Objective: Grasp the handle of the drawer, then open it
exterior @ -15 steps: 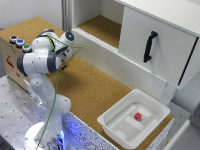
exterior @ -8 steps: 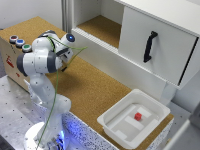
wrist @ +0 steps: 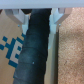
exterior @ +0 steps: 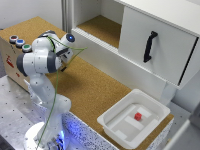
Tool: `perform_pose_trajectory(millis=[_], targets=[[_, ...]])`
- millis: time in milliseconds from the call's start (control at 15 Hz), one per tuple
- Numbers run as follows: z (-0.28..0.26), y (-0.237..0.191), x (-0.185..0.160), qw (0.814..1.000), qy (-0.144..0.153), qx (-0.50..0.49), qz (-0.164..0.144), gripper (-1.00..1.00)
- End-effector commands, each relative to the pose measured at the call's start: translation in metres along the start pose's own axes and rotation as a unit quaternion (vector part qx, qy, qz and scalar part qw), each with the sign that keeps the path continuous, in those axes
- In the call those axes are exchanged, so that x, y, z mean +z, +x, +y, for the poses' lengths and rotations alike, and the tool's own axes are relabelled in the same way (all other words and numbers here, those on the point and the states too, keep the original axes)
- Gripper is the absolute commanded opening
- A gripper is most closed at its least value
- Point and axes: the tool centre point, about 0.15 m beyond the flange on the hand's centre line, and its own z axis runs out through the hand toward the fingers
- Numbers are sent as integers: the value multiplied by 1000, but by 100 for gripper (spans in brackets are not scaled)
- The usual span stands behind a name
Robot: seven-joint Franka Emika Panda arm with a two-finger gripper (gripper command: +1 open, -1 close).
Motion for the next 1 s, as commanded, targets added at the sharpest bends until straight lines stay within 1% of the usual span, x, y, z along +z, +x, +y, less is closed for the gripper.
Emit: perform_pose_trajectory(millis=[0, 200, 333, 533, 800, 933], targets=[[54, -11, 0, 998, 31, 6, 53, -100], [89, -1, -8, 998, 47, -7, 44, -100], [109, 5, -15, 998, 54, -17, 31, -100], [130, 7, -24, 998, 60, -22, 20, -100], [156, 4, -37, 998, 64, -24, 14, -100], [167, 1, -44, 997, 64, -24, 16, -100]])
